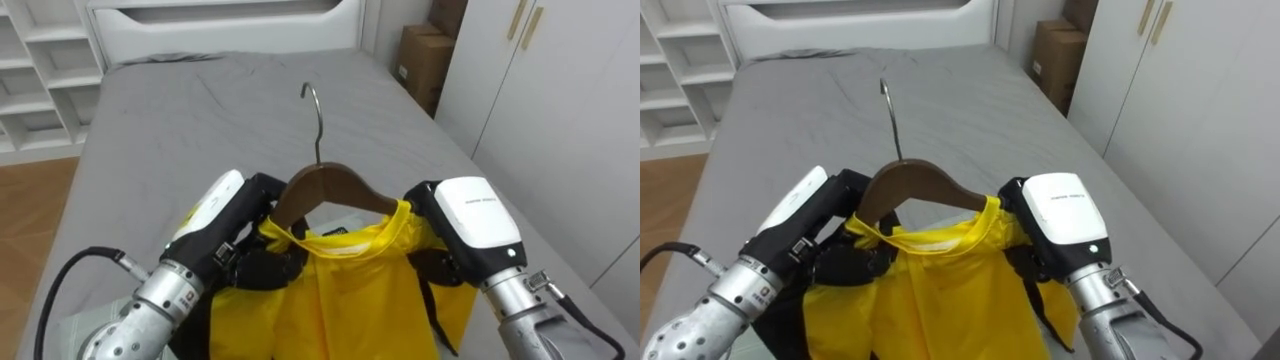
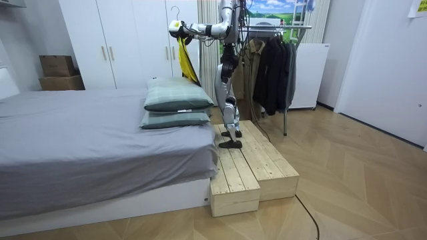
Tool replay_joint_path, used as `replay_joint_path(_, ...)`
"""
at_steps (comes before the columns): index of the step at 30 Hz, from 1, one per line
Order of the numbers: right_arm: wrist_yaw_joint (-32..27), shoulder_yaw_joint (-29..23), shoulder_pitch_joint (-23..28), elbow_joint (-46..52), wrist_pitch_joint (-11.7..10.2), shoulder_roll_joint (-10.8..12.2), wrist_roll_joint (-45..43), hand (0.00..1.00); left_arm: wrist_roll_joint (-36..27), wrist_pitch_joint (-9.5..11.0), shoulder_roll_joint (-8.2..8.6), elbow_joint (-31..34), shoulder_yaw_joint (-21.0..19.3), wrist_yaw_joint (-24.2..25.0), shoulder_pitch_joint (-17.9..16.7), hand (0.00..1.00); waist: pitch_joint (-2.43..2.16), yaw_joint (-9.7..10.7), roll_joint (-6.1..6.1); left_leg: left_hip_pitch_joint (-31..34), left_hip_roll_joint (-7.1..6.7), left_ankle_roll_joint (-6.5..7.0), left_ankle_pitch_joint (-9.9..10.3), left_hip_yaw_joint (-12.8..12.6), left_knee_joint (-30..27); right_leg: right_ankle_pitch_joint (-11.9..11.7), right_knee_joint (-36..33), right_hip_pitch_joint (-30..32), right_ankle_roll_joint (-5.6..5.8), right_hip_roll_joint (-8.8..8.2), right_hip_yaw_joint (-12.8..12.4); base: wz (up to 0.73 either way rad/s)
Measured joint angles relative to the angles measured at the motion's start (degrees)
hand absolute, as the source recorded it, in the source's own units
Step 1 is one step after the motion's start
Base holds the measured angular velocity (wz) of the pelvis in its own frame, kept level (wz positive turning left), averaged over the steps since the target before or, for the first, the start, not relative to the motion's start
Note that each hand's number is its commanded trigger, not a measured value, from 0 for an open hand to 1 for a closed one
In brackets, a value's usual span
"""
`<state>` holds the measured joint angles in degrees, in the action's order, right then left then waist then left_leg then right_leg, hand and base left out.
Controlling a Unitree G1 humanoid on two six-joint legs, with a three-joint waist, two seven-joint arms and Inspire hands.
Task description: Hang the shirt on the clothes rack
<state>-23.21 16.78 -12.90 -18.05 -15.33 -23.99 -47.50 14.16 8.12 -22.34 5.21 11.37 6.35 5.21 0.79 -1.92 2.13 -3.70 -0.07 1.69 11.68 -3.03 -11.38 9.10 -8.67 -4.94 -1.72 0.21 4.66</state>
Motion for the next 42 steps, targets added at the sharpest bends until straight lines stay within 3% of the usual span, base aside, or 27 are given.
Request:
replay_joint_path(10,-0.6,0.0,0.0,-1.8,0.6,0.0,-0.1,1.00,0.0,-0.2,0.09,0.0,0.6,0.0,0.0,0.00,-0.03,-0.1,0.05,-0.1,0.01,0.00,0.0,0.0,-0.1,0.0,0.0,-0.1,0.00,-0.02,0.0,0.00)
replay_joint_path(24,0.1,0.0,0.0,-1.8,4.4,0.1,-1.4,1.00,-1.2,-0.3,0.20,0.0,0.6,0.1,0.0,0.00,-0.36,-0.1,0.56,-0.2,0.03,-0.02,0.0,0.0,0.0,0.0,-0.1,-0.1,-0.01,0.00,-0.2,0.00)
replay_joint_path(42,0.8,0.6,0.0,-1.8,5.4,0.0,-2.7,1.00,-5.7,-0.3,0.43,-0.3,0.7,0.1,0.0,0.00,-0.36,-0.1,0.55,-0.5,0.01,-0.02,0.0,0.1,0.0,0.0,-0.1,-0.4,-0.01,-0.02,0.0,0.00)
